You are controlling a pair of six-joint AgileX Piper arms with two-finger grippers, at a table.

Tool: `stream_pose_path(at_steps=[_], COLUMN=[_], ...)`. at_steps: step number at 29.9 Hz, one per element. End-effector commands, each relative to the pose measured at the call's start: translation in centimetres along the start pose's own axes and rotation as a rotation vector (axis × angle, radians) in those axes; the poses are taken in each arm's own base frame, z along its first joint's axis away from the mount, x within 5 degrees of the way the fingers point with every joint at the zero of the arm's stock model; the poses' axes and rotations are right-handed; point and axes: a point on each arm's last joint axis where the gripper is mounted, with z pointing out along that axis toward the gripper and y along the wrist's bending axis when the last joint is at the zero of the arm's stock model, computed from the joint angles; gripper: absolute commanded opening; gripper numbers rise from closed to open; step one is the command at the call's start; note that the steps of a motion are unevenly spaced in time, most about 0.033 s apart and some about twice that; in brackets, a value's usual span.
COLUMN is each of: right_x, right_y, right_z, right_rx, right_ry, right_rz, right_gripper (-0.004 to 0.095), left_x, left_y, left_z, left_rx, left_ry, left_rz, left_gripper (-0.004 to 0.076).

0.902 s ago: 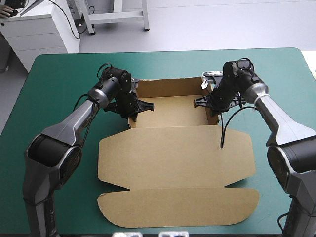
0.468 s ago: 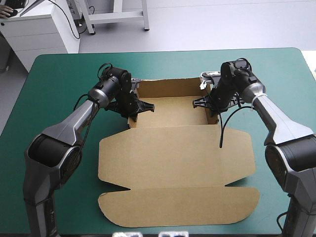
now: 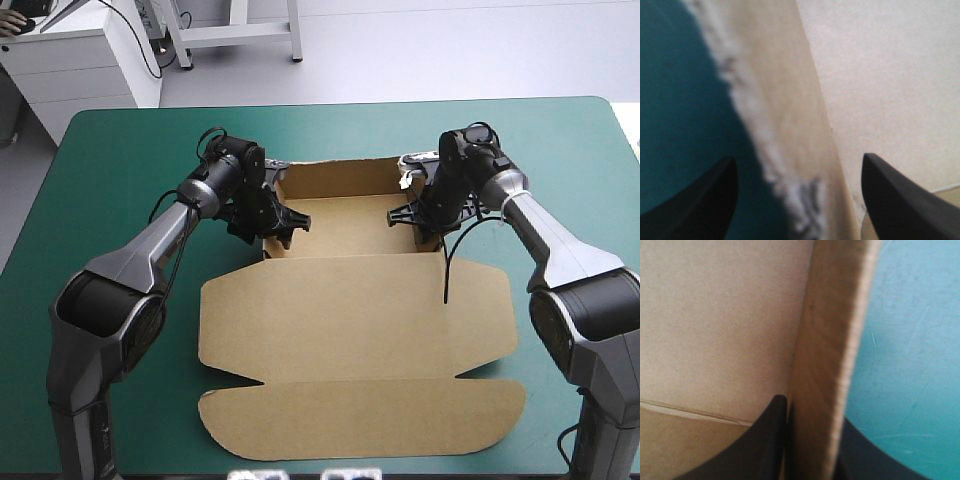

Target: Fold the box

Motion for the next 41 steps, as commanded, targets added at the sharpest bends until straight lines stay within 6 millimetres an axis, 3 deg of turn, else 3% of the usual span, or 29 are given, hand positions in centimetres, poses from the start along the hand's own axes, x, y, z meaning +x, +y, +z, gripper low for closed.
stream_pose_path(at_steps=[1,5,8,14,20,22,23,25,26,27,32,37,41], right_x=[0.1,-0.7,-1.3,-2.0,-1.4,-0.9,-0.6,0.0,0.3,0.7,2.4,3.4,3.1], right_y=[0.4,0.7,0.8,0.8,0.4,0.4,0.4,0.5,0.5,0.5,0.5,-0.1,0.1], right_z=[-2.9,-4.6,-6.0,-8.0,-10.8,-12.1,-12.9,-14.1,-14.8,-15.5,-17.0,-15.0,-13.2], right_rx=[-0.026,-0.033,-0.037,-0.028,0.028,0.032,0.030,0.027,0.025,0.023,0.021,0.065,0.044], right_ry=[-0.055,-0.120,-0.172,-0.247,-0.321,-0.351,-0.367,-0.397,-0.413,-0.429,-0.446,-0.366,-0.319], right_rz=[-0.015,-0.012,-0.002,0.012,0.009,0.008,0.008,0.006,0.006,0.005,0.006,0.003,-0.003], right_gripper=[0.0402,0.0638,0.0719,0.0726,0.0726,0.0726,0.0726,0.0726,0.0726,0.0726,0.0726,0.0726,0.0726], left_x=[0.5,0.7,0.7,0.6,1.9,2.6,3.1,4.3,5.0,5.6,9.5,15.5,20.7], left_y=[-0.5,-0.5,-0.5,-0.8,-1.0,-1.0,-1.1,-1.5,-1.6,-1.5,-0.7,0.1,1.1], left_z=[-2.8,-3.5,-5.0,-10.3,-15.2,-16.7,-17.5,-19.5,-20.5,-21.3,-23.7,-24.6,-23.8], left_rx=[0.025,0.020,0.007,0.025,0.043,0.048,0.054,0.087,0.093,0.091,0.058,0.078,0.076], left_ry=[-0.018,-0.036,-0.079,-0.237,-0.364,-0.397,-0.416,-0.458,-0.483,-0.503,-0.548,-0.546,-0.555], left_rz=[-0.013,-0.009,0.000,0.018,0.030,0.037,0.068,0.132,0.155,0.173,0.179,0.178,0.195], left_gripper=[0.0575,0.0573,0.0573,0.0573,0.0572,0.0538,0.0474,0.0241,0.0082,-0.0001,-0.0008,-0.0008,-0.0008])
